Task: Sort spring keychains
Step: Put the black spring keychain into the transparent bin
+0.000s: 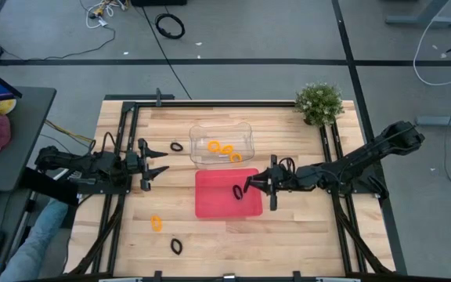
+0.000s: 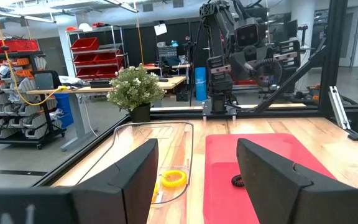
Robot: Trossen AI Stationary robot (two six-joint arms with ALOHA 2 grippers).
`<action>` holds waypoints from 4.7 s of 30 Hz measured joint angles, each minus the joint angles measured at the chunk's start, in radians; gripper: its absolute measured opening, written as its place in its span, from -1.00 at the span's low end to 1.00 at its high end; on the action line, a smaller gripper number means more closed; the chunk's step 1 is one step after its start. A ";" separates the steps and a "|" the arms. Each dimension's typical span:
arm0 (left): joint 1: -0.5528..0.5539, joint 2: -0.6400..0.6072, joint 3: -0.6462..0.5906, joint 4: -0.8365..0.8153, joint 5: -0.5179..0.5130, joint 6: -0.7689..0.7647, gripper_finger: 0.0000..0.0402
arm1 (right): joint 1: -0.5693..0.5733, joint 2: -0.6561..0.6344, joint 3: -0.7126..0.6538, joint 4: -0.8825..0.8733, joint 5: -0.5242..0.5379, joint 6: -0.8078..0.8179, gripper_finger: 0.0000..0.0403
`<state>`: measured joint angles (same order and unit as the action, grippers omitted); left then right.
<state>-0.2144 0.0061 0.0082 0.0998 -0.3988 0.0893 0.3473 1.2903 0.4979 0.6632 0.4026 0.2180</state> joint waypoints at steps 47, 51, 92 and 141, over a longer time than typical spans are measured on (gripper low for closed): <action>0.000 0.000 0.000 0.000 0.000 0.000 0.11 | -0.009 0.017 0.001 0.002 -0.057 0.006 -0.01; 0.000 0.000 0.000 0.000 0.000 0.000 0.11 | -0.018 0.011 0.001 0.049 -0.018 0.018 -0.02; 0.000 0.000 0.000 0.000 0.000 0.000 0.11 | -0.166 -0.617 -0.134 -0.232 -0.213 -0.251 -0.02; 0.000 0.000 0.000 0.001 0.000 0.001 0.11 | -0.195 -1.291 -0.482 -0.395 -0.316 -0.282 -0.02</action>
<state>-0.2142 0.0063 0.0082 0.1005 -0.3992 0.0906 0.1522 -0.0002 0.0158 0.2687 0.0869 -0.0640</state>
